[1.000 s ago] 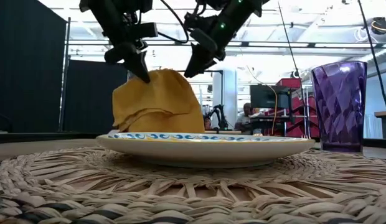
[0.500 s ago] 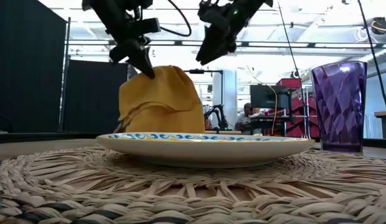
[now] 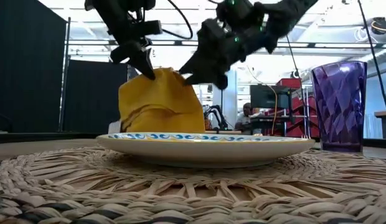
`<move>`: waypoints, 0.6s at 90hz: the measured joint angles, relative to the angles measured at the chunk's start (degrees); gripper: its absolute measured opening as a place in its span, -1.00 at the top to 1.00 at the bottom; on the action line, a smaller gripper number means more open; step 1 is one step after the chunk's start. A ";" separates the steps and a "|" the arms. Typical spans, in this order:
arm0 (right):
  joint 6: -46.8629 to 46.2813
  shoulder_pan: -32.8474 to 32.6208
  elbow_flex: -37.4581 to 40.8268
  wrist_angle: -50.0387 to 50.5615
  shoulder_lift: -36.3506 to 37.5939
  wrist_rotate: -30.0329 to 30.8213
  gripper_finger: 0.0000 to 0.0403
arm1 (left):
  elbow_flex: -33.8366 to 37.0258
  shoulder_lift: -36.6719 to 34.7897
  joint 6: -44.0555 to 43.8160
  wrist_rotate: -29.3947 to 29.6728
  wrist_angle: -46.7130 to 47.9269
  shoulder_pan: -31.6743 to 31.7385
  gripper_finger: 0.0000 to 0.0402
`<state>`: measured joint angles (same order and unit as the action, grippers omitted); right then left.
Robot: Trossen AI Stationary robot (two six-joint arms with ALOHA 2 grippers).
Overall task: Set table place
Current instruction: Fold the yellow table napkin
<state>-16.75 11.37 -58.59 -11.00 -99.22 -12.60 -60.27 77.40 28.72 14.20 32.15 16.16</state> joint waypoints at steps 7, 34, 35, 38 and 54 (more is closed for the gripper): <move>-0.59 0.12 0.04 -0.01 -1.92 0.44 0.19 | 0.07 0.41 -0.99 -0.01 0.67 0.00 1.00; -1.88 -0.04 -1.69 -5.42 -7.11 2.38 0.32 | 0.02 0.86 -1.43 -0.01 -0.38 0.00 1.00; -1.86 -0.04 -1.92 -5.41 -7.40 2.44 0.33 | -0.04 0.86 -1.43 -0.01 -0.10 0.00 1.00; -1.84 0.07 -2.69 -5.42 -8.24 2.59 0.35 | -0.36 0.86 -1.43 -0.01 0.44 0.00 1.00; -1.86 0.38 -6.69 -5.36 -12.74 2.53 0.58 | -2.72 0.86 -1.39 -0.01 0.56 0.00 1.00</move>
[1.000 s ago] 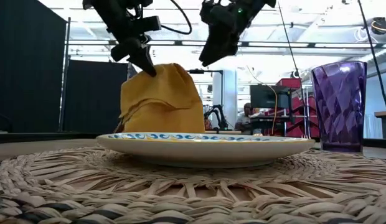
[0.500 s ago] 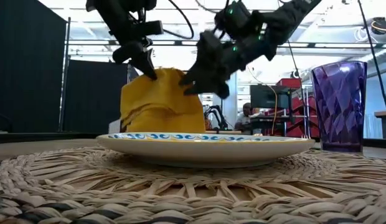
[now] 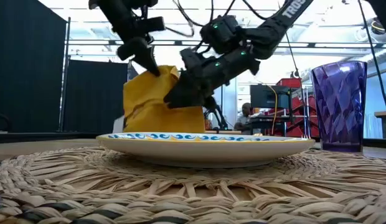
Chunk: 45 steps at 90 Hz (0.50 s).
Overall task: Set table place
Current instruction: Fold the yellow table napkin
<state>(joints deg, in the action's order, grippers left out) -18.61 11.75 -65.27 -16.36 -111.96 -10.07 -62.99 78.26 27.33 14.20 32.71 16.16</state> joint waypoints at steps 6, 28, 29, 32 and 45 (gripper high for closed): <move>0.00 0.31 -0.81 0.23 -0.82 -0.11 0.73 | -0.21 -0.01 0.00 0.00 1.15 0.00 1.00; -0.67 1.42 -1.12 1.01 -1.03 1.85 0.97 | -0.22 0.00 0.00 0.80 5.54 0.35 1.00; -0.68 1.42 -1.12 1.01 -1.03 1.86 0.98 | -0.23 0.00 0.00 0.93 5.56 0.35 1.00; -0.67 1.42 -1.12 0.95 -1.03 1.89 0.99 | -0.23 0.04 -0.02 1.05 5.37 0.37 1.00; -0.64 1.42 -1.14 1.07 -1.03 1.97 1.00 | -0.23 0.11 -1.01 3.42 4.40 0.37 1.00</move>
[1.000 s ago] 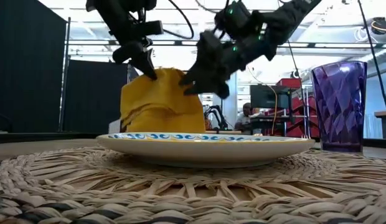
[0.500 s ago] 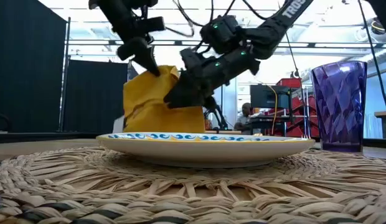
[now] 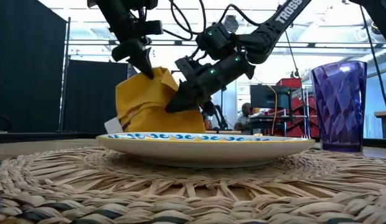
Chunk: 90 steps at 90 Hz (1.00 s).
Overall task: Set table place
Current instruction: Fold the yellow table napkin
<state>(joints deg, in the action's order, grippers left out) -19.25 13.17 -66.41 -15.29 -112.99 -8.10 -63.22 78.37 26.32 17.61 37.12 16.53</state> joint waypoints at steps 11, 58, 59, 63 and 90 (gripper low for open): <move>0.31 -0.02 0.02 0.22 0.23 0.00 1.00 | 0.00 0.00 -0.17 1.33 -0.16 0.02 1.00; 2.39 4.27 0.02 6.87 8.71 1.83 0.99 | 0.00 0.04 3.06 1.02 2.17 -0.02 0.56; 2.39 4.33 0.02 6.98 8.84 2.16 0.99 | 0.00 0.04 3.05 1.68 2.15 -0.02 0.55; 2.47 4.57 0.02 8.14 9.43 3.29 0.99 | 0.00 0.04 2.81 4.16 2.00 0.00 0.51; 6.11 4.88 0.02 14.88 12.06 5.11 0.99 | 0.00 0.04 -6.80 6.13 4.51 -0.07 0.47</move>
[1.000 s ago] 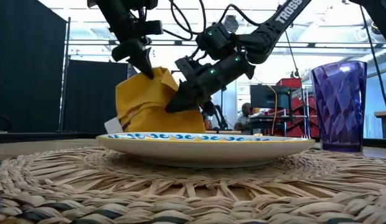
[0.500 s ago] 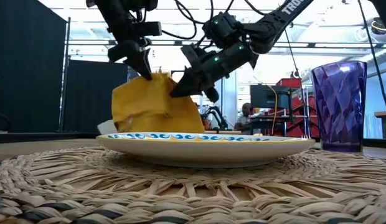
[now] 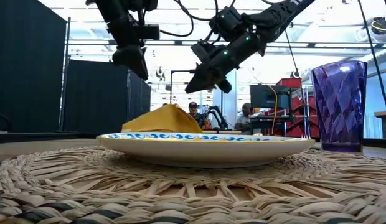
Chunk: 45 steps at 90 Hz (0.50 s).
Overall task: Set table place
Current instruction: Fold the yellow table napkin
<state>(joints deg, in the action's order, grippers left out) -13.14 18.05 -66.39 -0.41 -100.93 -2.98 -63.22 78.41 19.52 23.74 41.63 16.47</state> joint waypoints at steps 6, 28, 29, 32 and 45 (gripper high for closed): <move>1.52 -0.16 0.00 0.91 0.05 -0.19 0.99 | 0.00 0.00 -3.25 -4.98 1.60 0.02 0.47; 12.75 -1.99 0.00 1.69 0.05 -0.29 0.64 | 2.08 -0.77 -11.18 -10.67 4.72 -1.28 0.47; 13.34 -2.14 0.02 1.52 0.05 -0.30 0.62 | 2.24 -1.01 -11.54 -10.49 4.66 -1.42 0.47; 15.04 -2.57 0.00 1.08 0.05 -0.31 0.53 | 2.83 -1.93 -12.56 -10.14 3.79 -2.01 0.47; 21.34 -4.47 0.00 0.68 0.05 4.14 0.12 | 7.94 -10.45 -16.55 -9.76 -3.86 -4.51 0.47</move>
<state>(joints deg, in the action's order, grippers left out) 8.20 13.59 -66.39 0.26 -100.88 1.15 -55.28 67.96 2.98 13.98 37.77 11.96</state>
